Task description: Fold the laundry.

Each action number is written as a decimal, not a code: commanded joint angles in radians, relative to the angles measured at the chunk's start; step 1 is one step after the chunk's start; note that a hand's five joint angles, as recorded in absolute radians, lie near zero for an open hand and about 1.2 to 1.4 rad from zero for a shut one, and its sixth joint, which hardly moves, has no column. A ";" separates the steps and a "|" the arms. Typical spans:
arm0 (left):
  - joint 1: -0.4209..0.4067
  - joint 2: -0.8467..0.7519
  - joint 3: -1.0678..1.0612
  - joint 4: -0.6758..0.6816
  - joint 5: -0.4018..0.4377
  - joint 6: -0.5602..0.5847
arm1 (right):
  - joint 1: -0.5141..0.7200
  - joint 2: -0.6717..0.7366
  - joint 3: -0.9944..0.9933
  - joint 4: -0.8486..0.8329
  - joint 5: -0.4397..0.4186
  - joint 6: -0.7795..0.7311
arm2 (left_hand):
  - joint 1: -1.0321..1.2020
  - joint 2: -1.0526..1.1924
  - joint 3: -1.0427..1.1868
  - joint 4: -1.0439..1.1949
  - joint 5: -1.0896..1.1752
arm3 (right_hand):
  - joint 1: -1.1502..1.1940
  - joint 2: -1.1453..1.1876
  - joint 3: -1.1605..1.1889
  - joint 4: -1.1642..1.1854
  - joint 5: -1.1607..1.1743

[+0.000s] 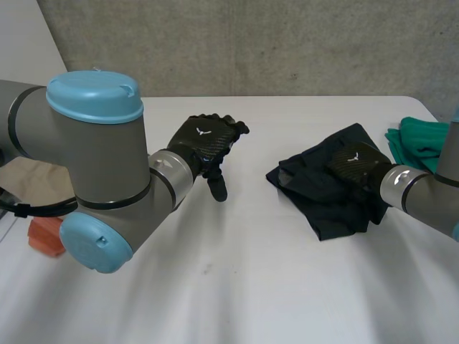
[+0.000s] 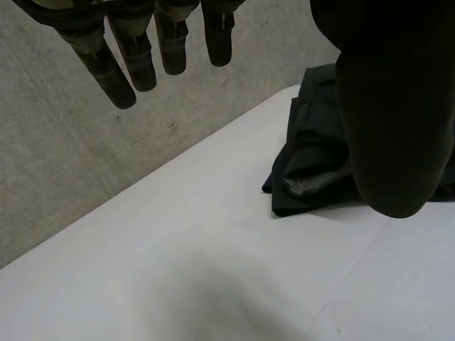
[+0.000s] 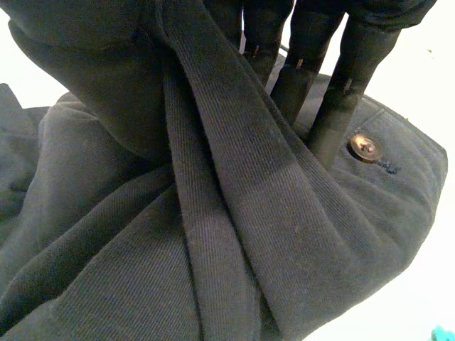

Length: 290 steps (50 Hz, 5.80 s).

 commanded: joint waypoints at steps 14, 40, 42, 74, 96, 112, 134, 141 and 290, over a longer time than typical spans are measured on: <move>0.004 0.014 0.011 0.008 0.000 0.001 | -0.086 -0.156 0.204 -0.168 -0.238 -0.093 | -0.012 -0.022 -0.030 -0.024 -0.050 | -0.879 -0.982 -0.982 -0.982 -0.958; -0.025 -0.003 0.205 0.002 0.014 -0.041 | -0.224 -0.164 -0.046 0.146 -0.112 0.590 | -0.012 -0.022 -0.030 -0.024 -0.050 | -0.879 -0.982 -0.982 -0.982 -0.958; -0.029 -0.007 0.208 -0.001 0.012 -0.052 | -0.222 -0.150 -0.036 0.172 -0.141 0.540 | -0.012 -0.022 -0.030 -0.024 -0.050 | -0.879 -0.982 -0.982 -0.982 -0.958; -0.032 -0.006 0.162 0.004 0.015 -0.065 | -0.116 -0.185 0.342 -0.259 -0.140 0.295 | -0.012 -0.022 -0.030 -0.024 -0.050 | 0.343 0.240 0.240 0.240 0.263; 0.174 0.313 0.104 0.054 -0.031 -0.142 | 0.086 -0.481 -0.149 -0.188 0.093 1.134 | -0.012 -0.022 -0.030 -0.024 -0.050 | 0.343 0.240 0.240 0.240 0.263; 0.233 0.298 -0.056 0.079 0.040 -0.154 | -0.115 -0.310 0.150 -0.182 0.218 0.957 | -0.012 -0.022 -0.030 -0.024 -0.050 | 0.343 0.240 0.240 0.240 0.263; 0.095 0.129 -0.098 0.022 0.008 -0.124 | 0.085 -0.458 0.250 0.059 0.021 0.006 | -0.012 -0.022 -0.030 -0.024 -0.050 | -0.879 -0.982 -0.982 -0.982 -0.958; 0.092 0.132 -0.110 0.018 -0.003 -0.121 | 0.175 -0.423 0.394 0.125 0.095 -0.281 | -0.012 -0.022 -0.030 -0.024 -0.050 | -0.835 -0.938 -0.938 -0.938 -0.914; 0.073 0.256 -0.521 -0.015 -0.063 0.192 | 0.172 -0.302 0.389 -0.085 0.150 0.161 | 0.917 0.906 0.898 0.904 0.878 | -0.383 -0.486 -0.486 -0.486 -0.462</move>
